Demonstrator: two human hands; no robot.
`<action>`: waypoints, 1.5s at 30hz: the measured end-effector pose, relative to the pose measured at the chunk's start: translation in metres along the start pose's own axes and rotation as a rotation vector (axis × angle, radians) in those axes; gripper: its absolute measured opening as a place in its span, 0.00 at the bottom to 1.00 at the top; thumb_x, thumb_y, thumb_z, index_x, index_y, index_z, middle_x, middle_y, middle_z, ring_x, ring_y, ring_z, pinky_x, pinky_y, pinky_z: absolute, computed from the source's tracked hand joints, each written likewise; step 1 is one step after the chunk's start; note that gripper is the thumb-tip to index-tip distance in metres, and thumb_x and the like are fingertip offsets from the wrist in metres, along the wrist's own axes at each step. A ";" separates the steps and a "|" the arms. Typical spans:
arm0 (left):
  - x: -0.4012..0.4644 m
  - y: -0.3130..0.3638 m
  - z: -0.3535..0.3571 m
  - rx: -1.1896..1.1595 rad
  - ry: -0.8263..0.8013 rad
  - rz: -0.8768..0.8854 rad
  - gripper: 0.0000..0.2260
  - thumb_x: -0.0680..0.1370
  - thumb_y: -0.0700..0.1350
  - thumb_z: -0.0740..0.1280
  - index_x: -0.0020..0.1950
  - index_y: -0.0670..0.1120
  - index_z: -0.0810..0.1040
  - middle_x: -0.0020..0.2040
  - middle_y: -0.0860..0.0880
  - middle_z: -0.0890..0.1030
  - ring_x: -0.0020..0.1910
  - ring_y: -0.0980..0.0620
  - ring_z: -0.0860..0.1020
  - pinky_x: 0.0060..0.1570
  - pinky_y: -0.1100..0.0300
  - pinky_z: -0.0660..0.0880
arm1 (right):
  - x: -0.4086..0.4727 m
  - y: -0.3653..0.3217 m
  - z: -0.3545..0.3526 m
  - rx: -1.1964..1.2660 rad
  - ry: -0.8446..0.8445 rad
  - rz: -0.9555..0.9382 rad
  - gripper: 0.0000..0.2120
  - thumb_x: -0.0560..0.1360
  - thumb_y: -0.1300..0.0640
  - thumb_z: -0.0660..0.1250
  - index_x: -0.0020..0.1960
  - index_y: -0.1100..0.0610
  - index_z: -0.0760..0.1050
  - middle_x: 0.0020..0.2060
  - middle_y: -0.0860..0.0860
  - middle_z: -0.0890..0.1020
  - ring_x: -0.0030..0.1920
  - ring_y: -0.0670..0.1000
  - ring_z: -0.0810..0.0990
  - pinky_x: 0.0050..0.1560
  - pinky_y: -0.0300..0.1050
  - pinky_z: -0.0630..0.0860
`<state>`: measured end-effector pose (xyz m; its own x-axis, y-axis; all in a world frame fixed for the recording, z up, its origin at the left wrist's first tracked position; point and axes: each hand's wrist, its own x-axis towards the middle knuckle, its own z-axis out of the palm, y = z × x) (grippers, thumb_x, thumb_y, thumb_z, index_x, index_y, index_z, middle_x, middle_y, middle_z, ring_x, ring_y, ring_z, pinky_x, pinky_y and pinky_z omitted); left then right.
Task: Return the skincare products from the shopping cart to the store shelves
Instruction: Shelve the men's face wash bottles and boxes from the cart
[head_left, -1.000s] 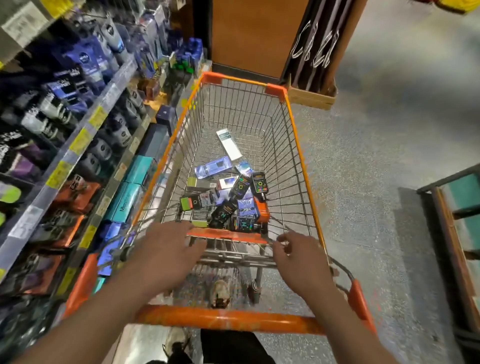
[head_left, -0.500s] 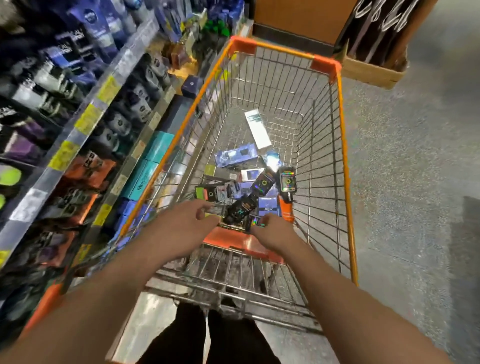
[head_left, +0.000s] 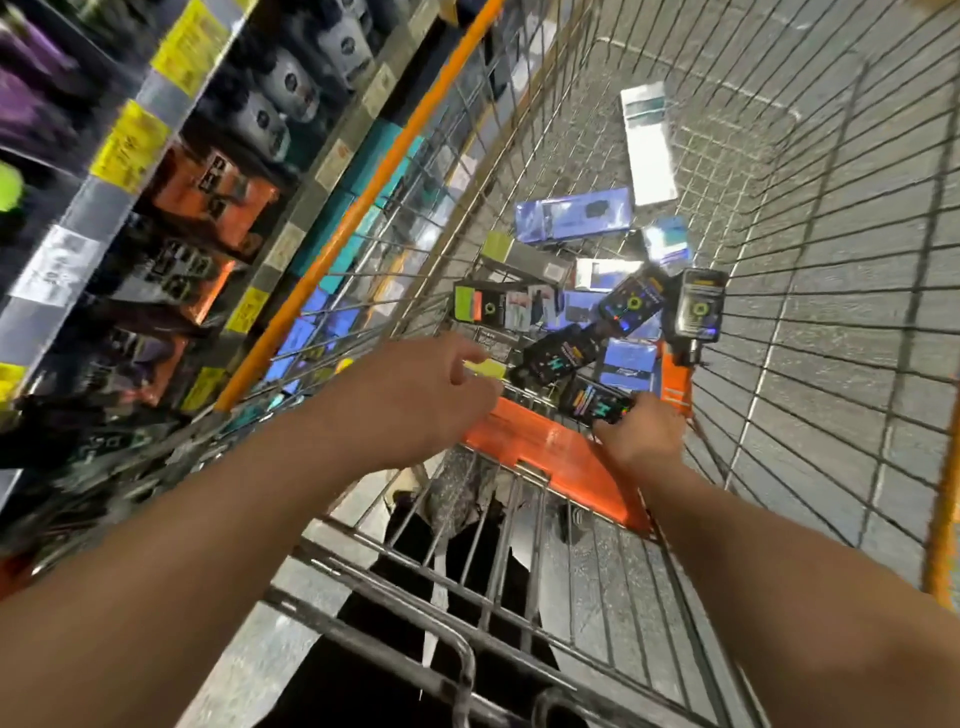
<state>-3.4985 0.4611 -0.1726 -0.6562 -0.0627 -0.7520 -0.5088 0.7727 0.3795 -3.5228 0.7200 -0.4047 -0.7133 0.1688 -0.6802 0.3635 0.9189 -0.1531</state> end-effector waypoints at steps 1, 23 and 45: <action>0.003 0.000 0.000 -0.015 0.004 -0.005 0.20 0.81 0.61 0.61 0.73 0.60 0.72 0.56 0.61 0.75 0.47 0.65 0.73 0.44 0.66 0.70 | 0.003 -0.001 0.003 -0.016 -0.020 0.018 0.28 0.68 0.42 0.77 0.60 0.57 0.77 0.57 0.59 0.81 0.60 0.64 0.78 0.62 0.55 0.76; 0.011 0.005 0.004 -0.037 0.004 -0.004 0.20 0.82 0.61 0.61 0.73 0.58 0.73 0.57 0.58 0.77 0.51 0.59 0.77 0.51 0.58 0.74 | 0.022 -0.014 0.030 -0.012 -0.127 0.025 0.25 0.67 0.41 0.78 0.56 0.45 0.69 0.60 0.54 0.78 0.69 0.65 0.71 0.70 0.63 0.63; -0.082 0.026 -0.043 -0.490 0.289 0.112 0.09 0.79 0.57 0.68 0.58 0.59 0.81 0.52 0.53 0.84 0.46 0.56 0.80 0.52 0.56 0.77 | -0.196 -0.087 -0.171 0.659 0.067 -0.492 0.11 0.70 0.55 0.81 0.48 0.49 0.83 0.38 0.39 0.86 0.39 0.34 0.82 0.38 0.26 0.72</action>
<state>-3.4823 0.4592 -0.0780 -0.8115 -0.2206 -0.5411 -0.5808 0.4061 0.7055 -3.5173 0.6680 -0.1351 -0.9095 -0.1580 -0.3844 0.2622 0.4996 -0.8256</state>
